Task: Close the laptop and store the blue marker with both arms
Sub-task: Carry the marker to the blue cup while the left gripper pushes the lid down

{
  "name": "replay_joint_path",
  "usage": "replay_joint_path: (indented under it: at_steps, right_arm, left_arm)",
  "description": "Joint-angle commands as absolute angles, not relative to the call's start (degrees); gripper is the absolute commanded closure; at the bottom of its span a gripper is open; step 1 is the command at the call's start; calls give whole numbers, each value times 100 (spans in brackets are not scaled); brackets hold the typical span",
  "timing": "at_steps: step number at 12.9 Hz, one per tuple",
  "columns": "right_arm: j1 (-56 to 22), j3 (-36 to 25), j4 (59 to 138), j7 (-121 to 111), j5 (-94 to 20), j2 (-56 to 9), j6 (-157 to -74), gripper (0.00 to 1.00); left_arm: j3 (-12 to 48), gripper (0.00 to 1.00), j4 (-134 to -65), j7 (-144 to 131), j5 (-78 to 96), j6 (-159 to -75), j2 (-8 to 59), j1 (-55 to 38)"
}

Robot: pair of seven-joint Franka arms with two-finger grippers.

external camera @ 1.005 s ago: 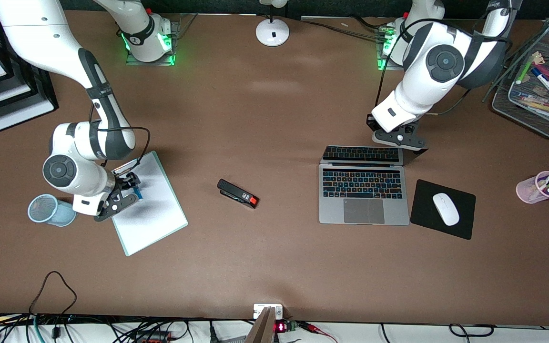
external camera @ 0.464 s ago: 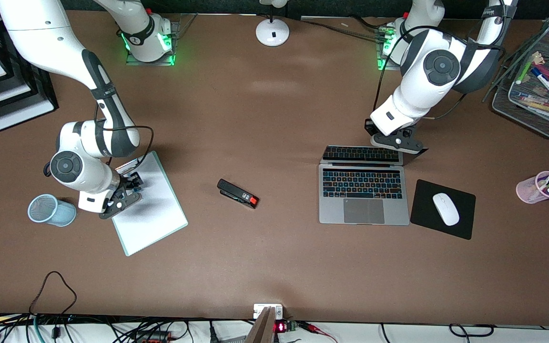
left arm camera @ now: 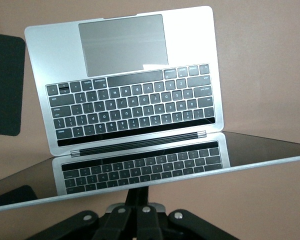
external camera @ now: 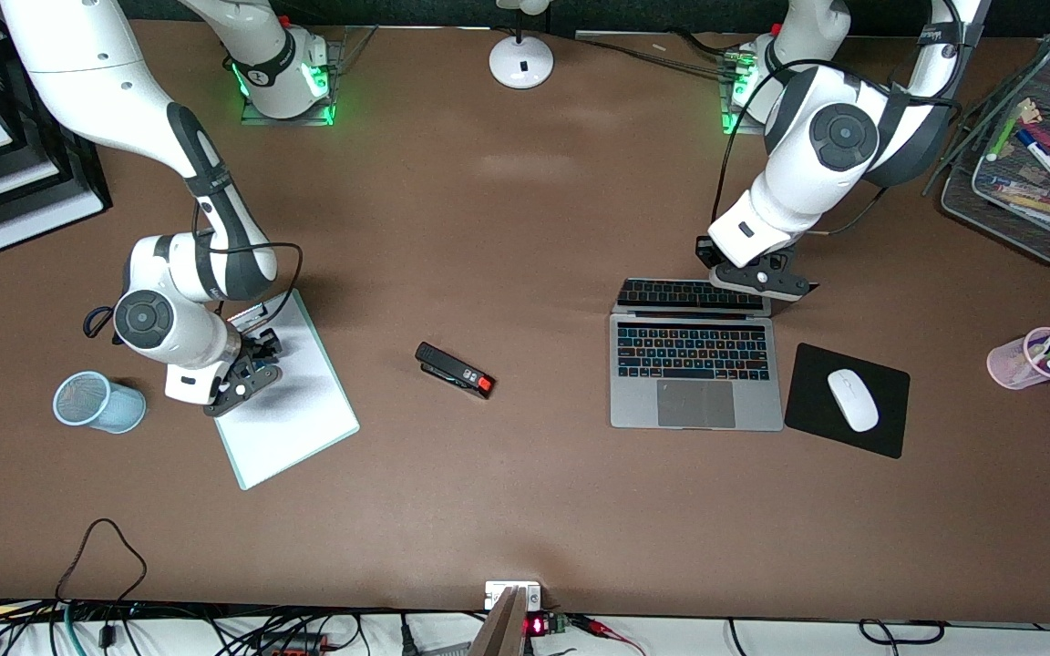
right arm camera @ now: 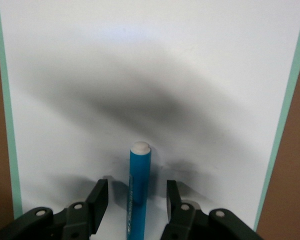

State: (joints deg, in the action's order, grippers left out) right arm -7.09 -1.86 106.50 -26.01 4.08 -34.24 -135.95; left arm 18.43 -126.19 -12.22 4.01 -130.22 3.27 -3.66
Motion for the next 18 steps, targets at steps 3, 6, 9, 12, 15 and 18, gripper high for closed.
replay_joint_path:
  at_steps: [3,6,9,12,15,18]
  right_arm:
    - [-624,-114,10696,-2733,316,-3419,-13685,59]
    - [-624,-114,10679,-2725,308,-3428,-13685,67]
    - [-624,-114,10670,-2733,194,-3463,-13685,71]
    - [-624,-114,10661,-2733,193,-3489,-13693,77]
    - [-624,-114,10652,-2725,193,-3481,-13693,100]
    - [-633,-114,10617,-2742,193,-3262,-13615,100]
  left_arm:
    - [1872,100,-12656,-1292,422,-13306,334,-360]
    - [1872,100,-12656,-1274,413,-13596,377,-352]
    - [1863,100,-12665,-1257,404,-13929,571,-299]
    - [1863,100,-12665,-1213,396,-14350,641,-299]
    - [1855,100,-12665,-1213,396,-14580,773,-299]
    - [1819,100,-12656,-1222,352,-14686,922,-290]
